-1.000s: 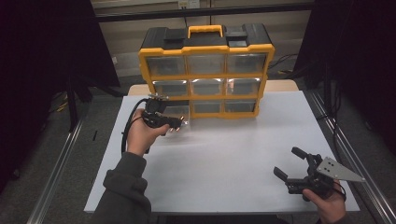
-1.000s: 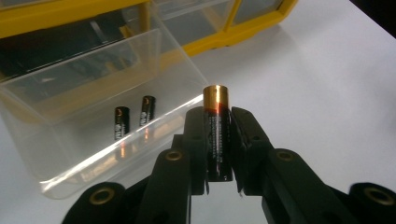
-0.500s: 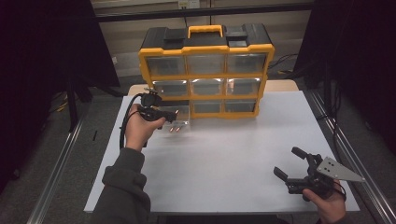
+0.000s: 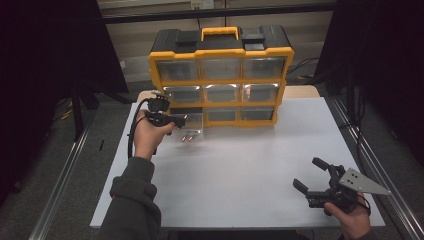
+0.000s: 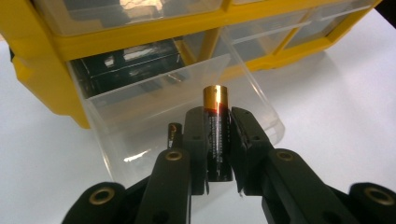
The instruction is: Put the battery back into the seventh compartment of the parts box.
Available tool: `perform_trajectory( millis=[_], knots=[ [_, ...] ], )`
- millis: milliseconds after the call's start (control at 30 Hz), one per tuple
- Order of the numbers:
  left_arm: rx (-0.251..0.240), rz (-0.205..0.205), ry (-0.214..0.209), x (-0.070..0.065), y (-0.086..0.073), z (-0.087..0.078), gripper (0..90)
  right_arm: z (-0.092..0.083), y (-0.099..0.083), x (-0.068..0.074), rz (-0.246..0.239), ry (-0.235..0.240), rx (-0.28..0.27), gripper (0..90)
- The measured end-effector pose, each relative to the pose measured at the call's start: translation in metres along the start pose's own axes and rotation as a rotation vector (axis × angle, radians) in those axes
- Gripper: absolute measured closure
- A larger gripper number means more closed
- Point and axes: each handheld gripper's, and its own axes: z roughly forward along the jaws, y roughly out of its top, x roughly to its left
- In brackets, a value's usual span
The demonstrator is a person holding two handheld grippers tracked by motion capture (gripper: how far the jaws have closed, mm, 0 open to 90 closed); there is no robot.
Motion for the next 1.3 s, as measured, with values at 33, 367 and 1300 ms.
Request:
perform_trajectory(
  millis=[33,367,1300],
  knots=[
    [0.002,-0.005,-0.001,0.0,0.0,0.001,77.5,0.0,0.0,0.0,0.0,-0.001,0.0,1.5],
    [-0.005,-0.003,0.026,0.002,0.001,0.006,77.4,0.0,0.0,0.0,0.001,0.001,-0.001,1.5],
    [0.016,-0.01,0.104,0.018,0.0,0.015,77.4,-0.001,0.0,-0.001,0.0,0.002,-0.001,1.5]
  ],
)
